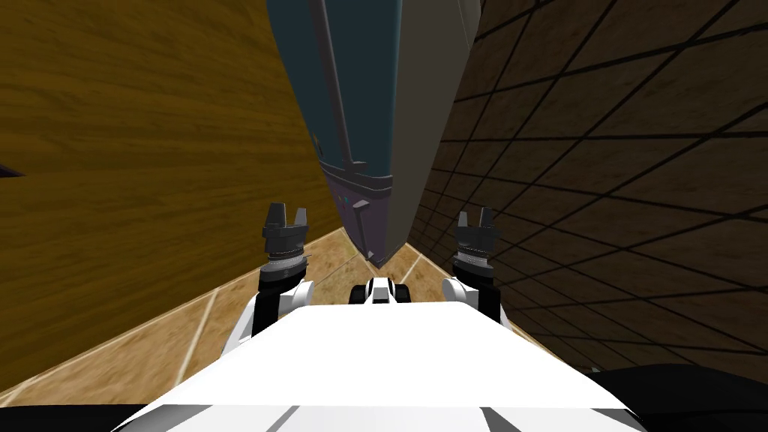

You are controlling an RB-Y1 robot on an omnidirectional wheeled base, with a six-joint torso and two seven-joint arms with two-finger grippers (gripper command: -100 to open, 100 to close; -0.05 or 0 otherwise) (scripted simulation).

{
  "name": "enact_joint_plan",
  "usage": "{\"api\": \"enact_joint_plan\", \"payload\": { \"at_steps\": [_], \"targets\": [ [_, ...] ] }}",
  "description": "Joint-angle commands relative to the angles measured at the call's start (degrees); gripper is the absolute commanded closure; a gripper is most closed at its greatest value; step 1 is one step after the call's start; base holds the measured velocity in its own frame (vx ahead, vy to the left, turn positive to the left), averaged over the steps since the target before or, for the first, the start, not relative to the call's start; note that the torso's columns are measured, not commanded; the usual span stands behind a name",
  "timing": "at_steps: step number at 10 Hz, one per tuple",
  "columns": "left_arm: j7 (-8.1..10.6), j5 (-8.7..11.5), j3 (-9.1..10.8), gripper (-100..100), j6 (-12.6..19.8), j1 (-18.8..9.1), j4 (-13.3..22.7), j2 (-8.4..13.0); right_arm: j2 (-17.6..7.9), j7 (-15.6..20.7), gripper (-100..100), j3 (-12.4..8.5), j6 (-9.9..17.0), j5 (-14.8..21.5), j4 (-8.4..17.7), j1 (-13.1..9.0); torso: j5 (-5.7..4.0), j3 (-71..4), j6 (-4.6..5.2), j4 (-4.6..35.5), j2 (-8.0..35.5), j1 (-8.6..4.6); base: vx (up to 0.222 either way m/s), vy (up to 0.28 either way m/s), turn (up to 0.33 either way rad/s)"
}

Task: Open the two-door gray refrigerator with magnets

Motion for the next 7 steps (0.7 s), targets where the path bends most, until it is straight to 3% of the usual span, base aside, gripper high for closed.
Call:
{"api": "enact_joint_plan", "payload": {
  "at_steps": [1,6,7],
  "targets": [
    [1.56,0.2,1.00,-100,2.1,-0.1,-0.5,3.7,0.0,0.0,0,0.0,0.0,0.0,0.0,0.0,0.01,-1.1,0.00,0.6,0.5,0.02,0.019,0.022,-0.032],
    [5.92,1.2,3.67,-100,7.8,0.1,-2.2,12.3,0.0,0.0,0,0.0,0.0,0.0,0.0,0.0,-0.01,-1.4,0.00,0.8,0.7,-0.03,0.031,0.033,-0.038],
    [5.92,1.2,3.67,-100,7.8,0.1,-2.2,13.0,0.0,0.0,0,0.0,0.0,0.0,0.0,0.0,-0.01,-1.4,0.00,0.8,0.7,-0.03,0.030,0.032,-0.012]
  ]
}}
